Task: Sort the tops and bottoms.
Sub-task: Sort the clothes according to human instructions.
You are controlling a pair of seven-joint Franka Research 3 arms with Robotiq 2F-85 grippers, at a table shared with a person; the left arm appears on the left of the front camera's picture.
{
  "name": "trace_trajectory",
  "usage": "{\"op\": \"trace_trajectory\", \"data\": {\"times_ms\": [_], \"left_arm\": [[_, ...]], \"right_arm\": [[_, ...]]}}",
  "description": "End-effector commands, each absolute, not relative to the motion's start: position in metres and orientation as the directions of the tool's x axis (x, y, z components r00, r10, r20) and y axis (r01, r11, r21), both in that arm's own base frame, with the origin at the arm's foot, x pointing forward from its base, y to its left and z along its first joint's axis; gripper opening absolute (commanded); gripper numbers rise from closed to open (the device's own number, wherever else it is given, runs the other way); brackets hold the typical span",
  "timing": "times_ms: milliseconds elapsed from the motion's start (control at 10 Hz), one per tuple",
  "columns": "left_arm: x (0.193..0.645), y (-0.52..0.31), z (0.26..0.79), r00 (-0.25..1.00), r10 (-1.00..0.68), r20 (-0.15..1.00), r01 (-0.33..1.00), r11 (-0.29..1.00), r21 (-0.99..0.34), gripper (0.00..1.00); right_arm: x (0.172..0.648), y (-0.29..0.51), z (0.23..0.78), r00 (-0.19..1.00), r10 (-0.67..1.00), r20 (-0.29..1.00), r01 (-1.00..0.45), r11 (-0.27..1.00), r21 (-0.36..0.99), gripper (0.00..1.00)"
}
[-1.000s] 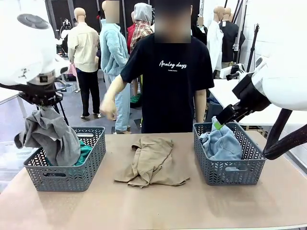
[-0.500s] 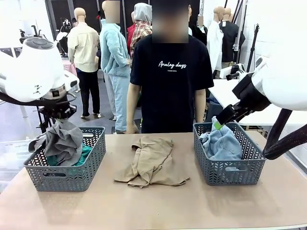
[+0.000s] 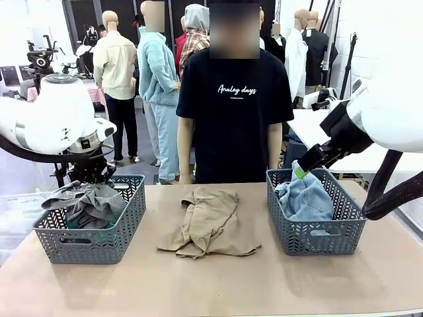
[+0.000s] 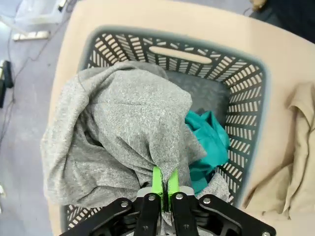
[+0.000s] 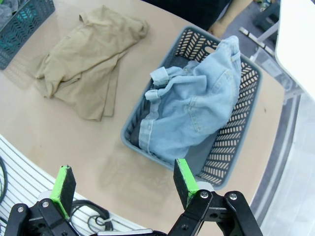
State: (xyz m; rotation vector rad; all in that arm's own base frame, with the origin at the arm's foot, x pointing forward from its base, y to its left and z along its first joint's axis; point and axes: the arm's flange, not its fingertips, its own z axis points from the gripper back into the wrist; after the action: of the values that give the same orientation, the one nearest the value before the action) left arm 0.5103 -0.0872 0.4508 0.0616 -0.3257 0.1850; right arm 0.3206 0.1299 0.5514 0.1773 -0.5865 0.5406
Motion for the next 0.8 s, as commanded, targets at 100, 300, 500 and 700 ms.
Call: {"op": "trace_trajectory", "data": {"times_ms": [100, 300, 500, 700], "left_arm": [[0.517, -0.071, 0.436, 0.957, 0.159, 0.243, -0.175, 0.984, 0.046, 0.0], [0.521, -0.067, 0.425, 0.964, 0.179, 0.198, -0.184, 0.983, 0.012, 0.0], [0.522, -0.067, 0.415, 0.967, 0.189, 0.174, -0.191, 0.982, -0.003, 0.0], [0.523, -0.065, 0.415, 0.966, 0.188, 0.18, -0.191, 0.982, -0.001, 0.38]], "right_arm": [[0.32, 0.129, 0.549, 0.699, 0.446, 0.56, -0.538, 0.843, -0.001, 1.0], [0.32, 0.129, 0.549, 0.699, 0.446, 0.56, -0.538, 0.843, -0.001, 1.0], [0.32, 0.129, 0.549, 0.699, 0.446, 0.56, -0.538, 0.843, -0.001, 1.0], [0.32, 0.129, 0.549, 0.699, 0.446, 0.56, -0.538, 0.843, -0.001, 1.0]]}}
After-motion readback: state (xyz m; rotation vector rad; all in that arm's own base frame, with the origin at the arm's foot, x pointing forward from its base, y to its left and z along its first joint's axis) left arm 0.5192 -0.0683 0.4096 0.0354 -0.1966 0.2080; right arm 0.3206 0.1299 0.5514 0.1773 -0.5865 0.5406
